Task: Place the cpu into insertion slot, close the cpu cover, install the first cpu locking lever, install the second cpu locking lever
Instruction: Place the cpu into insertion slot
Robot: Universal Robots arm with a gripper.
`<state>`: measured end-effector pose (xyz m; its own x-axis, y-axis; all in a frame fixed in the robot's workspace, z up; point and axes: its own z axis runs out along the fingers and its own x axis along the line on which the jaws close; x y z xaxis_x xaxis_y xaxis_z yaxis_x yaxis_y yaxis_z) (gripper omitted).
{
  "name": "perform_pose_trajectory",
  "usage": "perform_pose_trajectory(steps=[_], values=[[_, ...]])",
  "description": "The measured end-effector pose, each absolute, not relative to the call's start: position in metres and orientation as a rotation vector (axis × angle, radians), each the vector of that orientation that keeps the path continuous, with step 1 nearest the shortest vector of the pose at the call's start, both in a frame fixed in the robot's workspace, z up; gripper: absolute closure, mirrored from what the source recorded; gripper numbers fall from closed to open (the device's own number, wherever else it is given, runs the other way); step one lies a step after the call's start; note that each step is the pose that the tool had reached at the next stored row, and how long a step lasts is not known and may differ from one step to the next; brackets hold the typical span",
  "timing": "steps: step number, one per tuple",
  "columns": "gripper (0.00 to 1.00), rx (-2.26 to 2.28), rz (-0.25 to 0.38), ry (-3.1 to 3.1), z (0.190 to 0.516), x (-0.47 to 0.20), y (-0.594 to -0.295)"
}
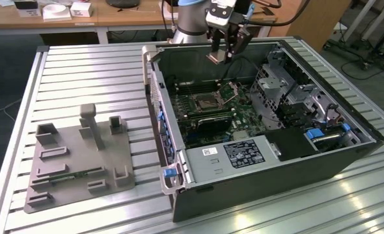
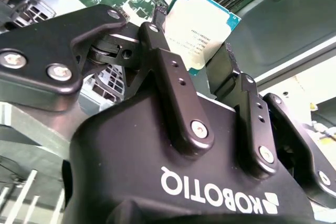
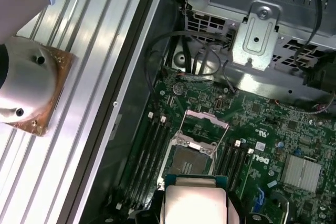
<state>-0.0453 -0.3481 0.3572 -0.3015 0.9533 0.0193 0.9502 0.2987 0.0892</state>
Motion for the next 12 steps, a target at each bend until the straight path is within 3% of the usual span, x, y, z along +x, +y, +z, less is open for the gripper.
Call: perform_pose_trajectory(steps=[12], values=[[0.46,1.852,0.129,2.487,0.3568,-0.0455,-0.3481]])
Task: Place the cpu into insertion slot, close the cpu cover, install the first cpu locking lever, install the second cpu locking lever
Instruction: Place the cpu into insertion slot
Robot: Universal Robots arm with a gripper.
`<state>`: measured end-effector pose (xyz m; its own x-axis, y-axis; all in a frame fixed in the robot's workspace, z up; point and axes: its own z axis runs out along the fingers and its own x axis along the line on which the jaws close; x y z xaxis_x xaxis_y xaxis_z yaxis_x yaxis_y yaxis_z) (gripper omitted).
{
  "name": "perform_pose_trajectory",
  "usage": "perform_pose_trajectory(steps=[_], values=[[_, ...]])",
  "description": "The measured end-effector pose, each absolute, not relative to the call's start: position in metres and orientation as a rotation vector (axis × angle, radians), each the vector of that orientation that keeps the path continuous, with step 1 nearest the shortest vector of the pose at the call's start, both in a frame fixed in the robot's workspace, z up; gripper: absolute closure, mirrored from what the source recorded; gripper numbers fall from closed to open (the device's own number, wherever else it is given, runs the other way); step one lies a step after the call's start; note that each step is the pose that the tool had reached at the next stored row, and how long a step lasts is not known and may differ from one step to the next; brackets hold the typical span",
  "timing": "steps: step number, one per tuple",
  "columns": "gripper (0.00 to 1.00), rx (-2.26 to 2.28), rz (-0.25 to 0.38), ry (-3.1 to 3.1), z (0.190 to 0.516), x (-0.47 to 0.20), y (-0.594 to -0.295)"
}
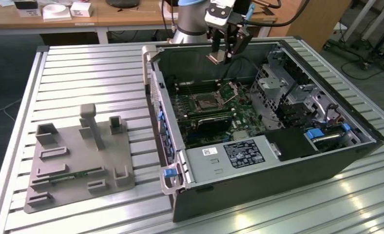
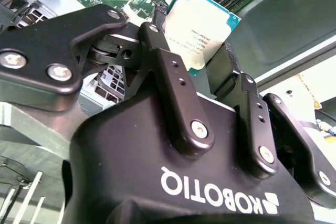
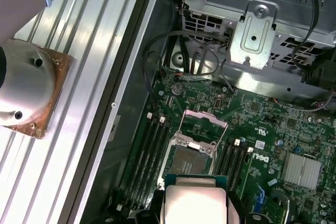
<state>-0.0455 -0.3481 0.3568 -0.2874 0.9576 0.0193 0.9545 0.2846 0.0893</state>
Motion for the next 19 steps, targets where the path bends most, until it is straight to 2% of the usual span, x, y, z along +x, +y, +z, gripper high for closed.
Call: perform_pose_trajectory(steps=[19], values=[[0.46,2.080,0.122,2.290,0.3533,-0.0455,-0.3481]])
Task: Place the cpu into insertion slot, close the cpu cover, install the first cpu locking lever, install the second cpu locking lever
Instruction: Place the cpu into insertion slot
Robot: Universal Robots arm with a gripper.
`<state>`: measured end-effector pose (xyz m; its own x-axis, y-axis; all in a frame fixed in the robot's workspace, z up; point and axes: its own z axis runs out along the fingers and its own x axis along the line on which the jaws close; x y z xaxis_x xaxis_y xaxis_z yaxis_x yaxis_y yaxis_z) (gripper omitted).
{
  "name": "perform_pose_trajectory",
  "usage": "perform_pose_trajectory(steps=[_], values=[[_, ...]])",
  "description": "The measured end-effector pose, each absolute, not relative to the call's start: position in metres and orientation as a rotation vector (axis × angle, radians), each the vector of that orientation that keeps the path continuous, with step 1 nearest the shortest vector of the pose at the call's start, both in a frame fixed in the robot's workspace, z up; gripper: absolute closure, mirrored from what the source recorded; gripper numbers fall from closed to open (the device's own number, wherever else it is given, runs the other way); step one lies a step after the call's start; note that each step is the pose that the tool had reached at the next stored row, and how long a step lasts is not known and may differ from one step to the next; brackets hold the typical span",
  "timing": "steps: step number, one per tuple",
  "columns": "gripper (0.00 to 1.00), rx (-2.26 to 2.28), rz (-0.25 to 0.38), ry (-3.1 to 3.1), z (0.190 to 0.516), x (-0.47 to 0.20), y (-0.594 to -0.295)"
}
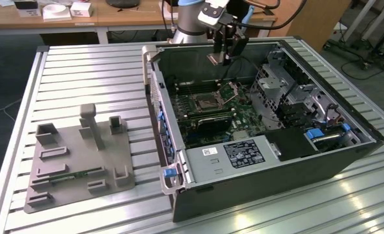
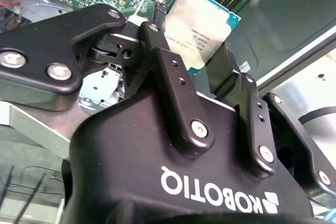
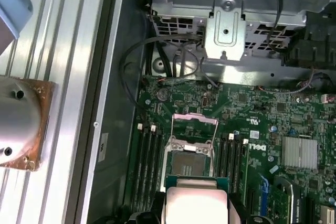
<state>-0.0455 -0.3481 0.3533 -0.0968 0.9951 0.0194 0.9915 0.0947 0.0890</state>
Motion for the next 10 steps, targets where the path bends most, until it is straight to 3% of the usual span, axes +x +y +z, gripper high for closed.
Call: perform_pose_trajectory(steps=[10], values=[[0.46,2.085,0.122,2.285,0.3530,-0.0455,-0.3480]])
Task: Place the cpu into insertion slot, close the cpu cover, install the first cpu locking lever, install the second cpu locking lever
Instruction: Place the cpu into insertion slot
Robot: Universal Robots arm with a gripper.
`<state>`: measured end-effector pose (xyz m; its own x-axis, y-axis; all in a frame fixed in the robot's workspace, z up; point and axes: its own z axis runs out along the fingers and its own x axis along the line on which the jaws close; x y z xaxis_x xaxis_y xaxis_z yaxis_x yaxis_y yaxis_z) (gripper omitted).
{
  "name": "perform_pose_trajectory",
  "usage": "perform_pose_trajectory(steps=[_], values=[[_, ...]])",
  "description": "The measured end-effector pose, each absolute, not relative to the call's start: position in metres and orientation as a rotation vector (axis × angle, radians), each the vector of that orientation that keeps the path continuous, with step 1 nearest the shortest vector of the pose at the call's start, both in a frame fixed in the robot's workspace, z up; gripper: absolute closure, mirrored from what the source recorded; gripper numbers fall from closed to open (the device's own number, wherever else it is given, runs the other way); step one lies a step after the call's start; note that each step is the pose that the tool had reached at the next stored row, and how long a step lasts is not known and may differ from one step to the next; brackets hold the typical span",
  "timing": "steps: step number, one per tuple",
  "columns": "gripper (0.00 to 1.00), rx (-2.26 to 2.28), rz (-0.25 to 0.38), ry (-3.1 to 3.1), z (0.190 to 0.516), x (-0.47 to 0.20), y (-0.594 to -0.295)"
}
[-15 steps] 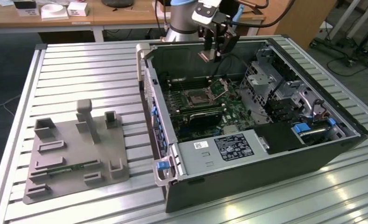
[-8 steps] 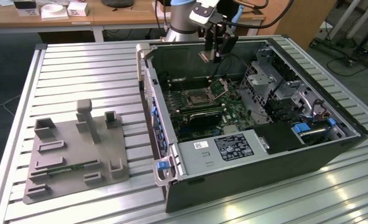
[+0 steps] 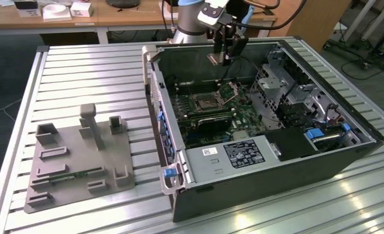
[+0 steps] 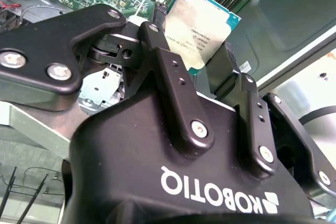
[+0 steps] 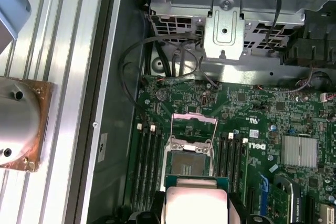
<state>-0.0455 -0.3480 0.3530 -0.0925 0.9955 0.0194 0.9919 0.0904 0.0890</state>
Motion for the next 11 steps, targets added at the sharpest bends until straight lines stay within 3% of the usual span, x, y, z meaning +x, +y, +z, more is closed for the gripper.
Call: perform_pose_trajectory(steps=[11], values=[[0.46,2.136,0.111,2.245,0.3473,-0.0457,-0.3481]])
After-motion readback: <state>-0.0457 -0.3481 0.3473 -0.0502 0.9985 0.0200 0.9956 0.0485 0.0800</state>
